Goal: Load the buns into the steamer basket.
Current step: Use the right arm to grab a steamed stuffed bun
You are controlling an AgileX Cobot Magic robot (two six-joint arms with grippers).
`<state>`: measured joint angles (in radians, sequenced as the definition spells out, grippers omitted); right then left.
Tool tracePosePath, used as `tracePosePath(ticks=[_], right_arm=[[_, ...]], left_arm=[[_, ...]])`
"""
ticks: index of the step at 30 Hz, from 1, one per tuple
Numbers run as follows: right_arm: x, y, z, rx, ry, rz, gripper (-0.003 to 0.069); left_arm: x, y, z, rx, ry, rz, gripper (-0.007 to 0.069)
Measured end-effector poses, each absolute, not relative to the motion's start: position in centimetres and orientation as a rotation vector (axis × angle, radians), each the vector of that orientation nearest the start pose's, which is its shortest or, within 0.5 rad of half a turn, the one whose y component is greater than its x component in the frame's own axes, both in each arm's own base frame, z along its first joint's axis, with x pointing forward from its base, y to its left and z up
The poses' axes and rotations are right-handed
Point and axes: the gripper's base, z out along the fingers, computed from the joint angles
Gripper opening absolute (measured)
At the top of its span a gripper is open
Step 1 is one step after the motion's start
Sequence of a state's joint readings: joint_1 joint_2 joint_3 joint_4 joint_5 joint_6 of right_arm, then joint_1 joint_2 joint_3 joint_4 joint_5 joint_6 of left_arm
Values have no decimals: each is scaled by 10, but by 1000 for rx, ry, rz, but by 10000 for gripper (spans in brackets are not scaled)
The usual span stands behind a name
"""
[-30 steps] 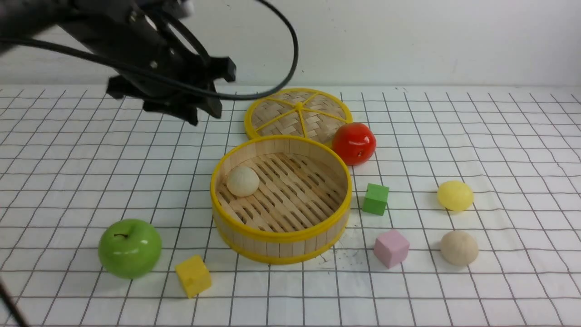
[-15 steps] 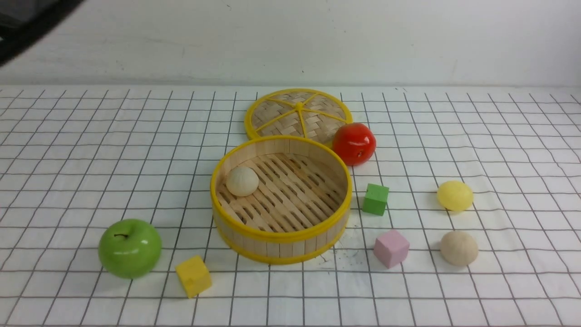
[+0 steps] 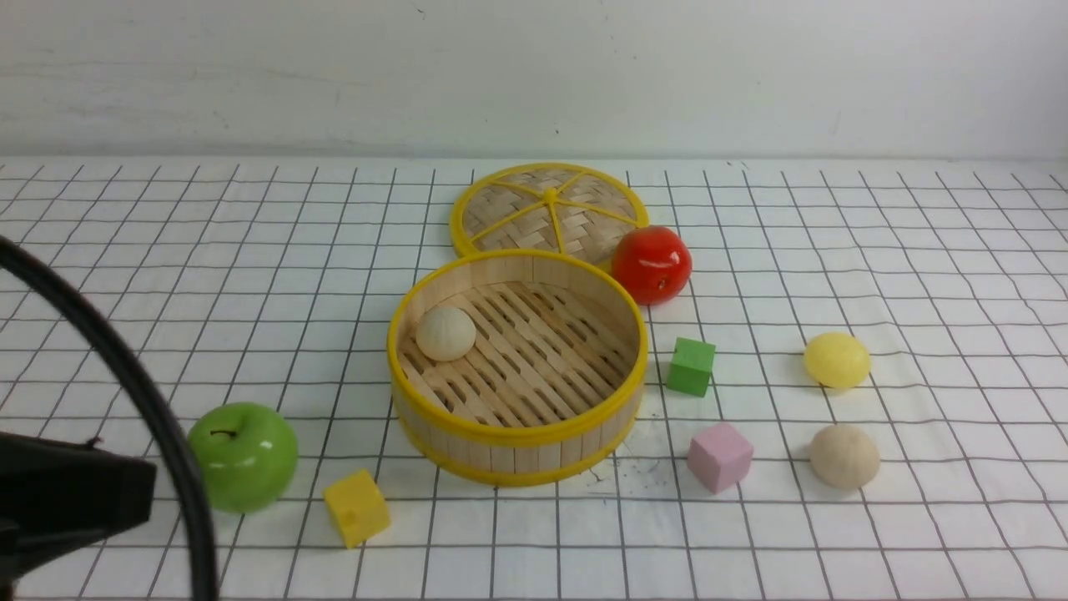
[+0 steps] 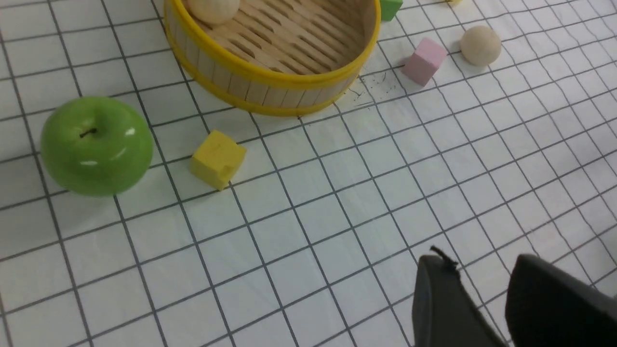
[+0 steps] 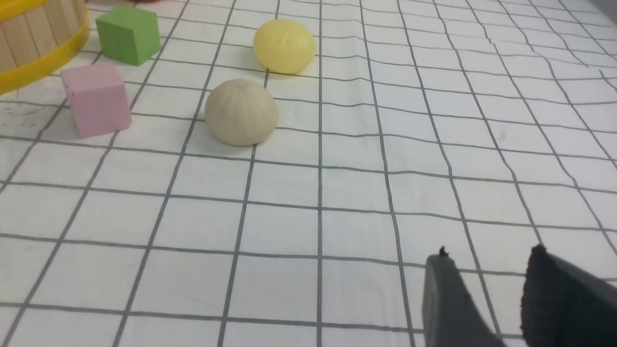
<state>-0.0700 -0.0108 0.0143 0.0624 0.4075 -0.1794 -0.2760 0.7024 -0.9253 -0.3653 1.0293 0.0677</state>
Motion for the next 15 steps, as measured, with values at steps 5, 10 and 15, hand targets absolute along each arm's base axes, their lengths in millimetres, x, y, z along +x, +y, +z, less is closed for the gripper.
tracePosePath(ticks=[5,10,15], right_arm=[[52,-1,172,-66,1894,-108,241],[52,-1,172,-66,1894,-108,241],[52,-1,172,-66,1894,-108,241]], left_arm=[[108,-61,363,334,2210,-586,133],[112,-64,367,325,2160,-629,-13],[112,-64,367,325,2158,-632,-13]])
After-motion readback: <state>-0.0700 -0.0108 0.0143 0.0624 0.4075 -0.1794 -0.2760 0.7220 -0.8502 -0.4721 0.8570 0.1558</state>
